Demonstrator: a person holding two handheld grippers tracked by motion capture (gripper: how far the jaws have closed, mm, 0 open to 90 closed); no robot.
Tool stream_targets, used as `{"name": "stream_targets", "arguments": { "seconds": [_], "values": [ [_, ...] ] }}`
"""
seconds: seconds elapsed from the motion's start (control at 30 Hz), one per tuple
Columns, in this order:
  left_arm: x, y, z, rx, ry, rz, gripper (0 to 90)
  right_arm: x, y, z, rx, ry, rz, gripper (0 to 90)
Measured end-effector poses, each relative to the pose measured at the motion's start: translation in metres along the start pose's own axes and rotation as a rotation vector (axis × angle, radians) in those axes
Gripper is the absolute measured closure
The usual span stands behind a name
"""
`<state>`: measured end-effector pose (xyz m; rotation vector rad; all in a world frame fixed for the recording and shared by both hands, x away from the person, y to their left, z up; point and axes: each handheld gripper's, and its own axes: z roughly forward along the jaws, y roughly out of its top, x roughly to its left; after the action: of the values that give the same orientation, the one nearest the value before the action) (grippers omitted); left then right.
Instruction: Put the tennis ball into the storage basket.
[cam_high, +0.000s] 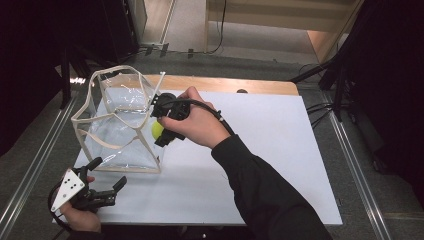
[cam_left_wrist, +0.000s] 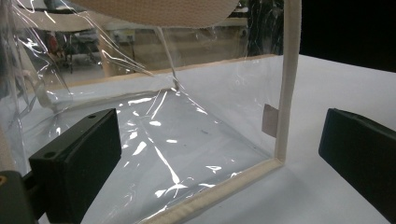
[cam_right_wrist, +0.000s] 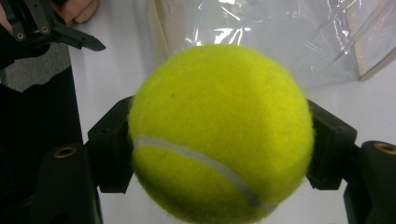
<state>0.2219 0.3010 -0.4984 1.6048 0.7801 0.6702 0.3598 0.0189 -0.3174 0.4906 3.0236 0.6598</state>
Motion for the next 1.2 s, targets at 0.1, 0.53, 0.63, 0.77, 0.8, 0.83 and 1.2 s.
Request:
{"name": "stream_targets", "arguments": {
  "seconds": [0.1,0.53,0.63,0.77,0.8,0.83,1.2],
  "values": [
    [0.0,0.0,0.0,-0.001,0.001,0.0,0.0,0.0,0.004,-0.002,-0.002,0.007,0.001,23.8],
    [0.0,0.0,0.001,-0.001,0.001,0.001,0.0,-0.002,0.015,-0.015,-0.004,0.0,-0.002,23.8],
    [0.0,0.0,0.001,-0.001,0.001,0.001,0.0,-0.003,0.017,-0.016,0.001,-0.003,-0.011,23.8],
    [0.0,0.0,0.001,-0.003,0.001,0.0,0.0,-0.003,0.019,-0.021,-0.006,-0.004,-0.008,23.8],
    [0.0,0.0,0.001,-0.002,0.002,0.003,0.0,-0.003,0.02,-0.022,-0.002,-0.008,-0.012,23.8],
    [0.0,0.0,0.001,-0.001,0.002,0.002,0.0,-0.003,0.021,-0.023,0.0,-0.012,-0.012,23.8],
    [0.0,0.0,0.001,-0.003,0.0,0.003,0.0,-0.003,0.033,-0.033,0.002,-0.028,-0.023,23.8]
  ]
}}
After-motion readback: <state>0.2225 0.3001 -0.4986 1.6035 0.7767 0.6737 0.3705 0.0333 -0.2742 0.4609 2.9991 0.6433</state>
